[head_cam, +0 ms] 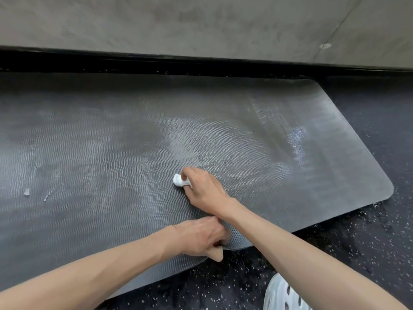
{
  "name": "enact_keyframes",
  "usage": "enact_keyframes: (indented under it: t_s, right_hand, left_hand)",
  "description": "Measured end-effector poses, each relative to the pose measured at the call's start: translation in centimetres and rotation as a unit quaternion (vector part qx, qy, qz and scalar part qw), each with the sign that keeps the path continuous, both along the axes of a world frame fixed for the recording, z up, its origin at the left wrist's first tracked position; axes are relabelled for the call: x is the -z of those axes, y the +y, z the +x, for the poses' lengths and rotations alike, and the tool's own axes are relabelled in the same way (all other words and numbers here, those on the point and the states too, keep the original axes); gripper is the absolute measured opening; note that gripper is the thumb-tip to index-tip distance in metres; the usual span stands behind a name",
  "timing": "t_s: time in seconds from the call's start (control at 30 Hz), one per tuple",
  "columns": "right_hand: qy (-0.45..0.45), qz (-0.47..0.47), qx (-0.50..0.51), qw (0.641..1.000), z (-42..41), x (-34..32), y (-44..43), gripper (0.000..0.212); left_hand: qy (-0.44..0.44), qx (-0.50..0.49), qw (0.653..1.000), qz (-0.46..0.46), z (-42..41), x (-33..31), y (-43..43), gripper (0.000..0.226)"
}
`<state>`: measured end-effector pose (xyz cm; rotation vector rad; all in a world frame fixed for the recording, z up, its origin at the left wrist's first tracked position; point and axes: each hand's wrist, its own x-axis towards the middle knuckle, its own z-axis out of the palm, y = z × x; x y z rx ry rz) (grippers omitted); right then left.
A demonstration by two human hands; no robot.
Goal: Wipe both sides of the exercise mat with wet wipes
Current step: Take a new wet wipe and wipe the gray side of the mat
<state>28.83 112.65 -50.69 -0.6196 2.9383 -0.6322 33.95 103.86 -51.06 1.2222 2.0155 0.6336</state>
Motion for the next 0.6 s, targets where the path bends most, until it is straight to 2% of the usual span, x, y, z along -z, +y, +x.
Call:
enact_keyframes:
  t_s: [0.2,0.3,0.43,0.6]
  right_hand:
    - [-0.029,0.013,-0.004,0.999,0.6,1.0,0.0,0.016]
    - [-0.034,0.02,-0.012,0.999,1.0,1.6,0.1,0.016]
    - [-0.017,0.01,0.0,1.0,0.6,1.7,0.0,0.014]
    - [-0.016,-0.002,-0.004,1.0,0.1,1.9,-0.5,0.017]
  left_hand:
    - [0.007,0.01,1.0,-0.02,0.5,1.9,-0.1,0.014]
    - [0.032,0.012,0.999,-0.025,1.1,2.6,0.0,0.031]
    - [0.07,0.007,0.997,-0.013,2.0,3.4,0.2,0.017]
    - [0.091,0.004,0.996,-0.018,2.5,4.2,0.2,0.016]
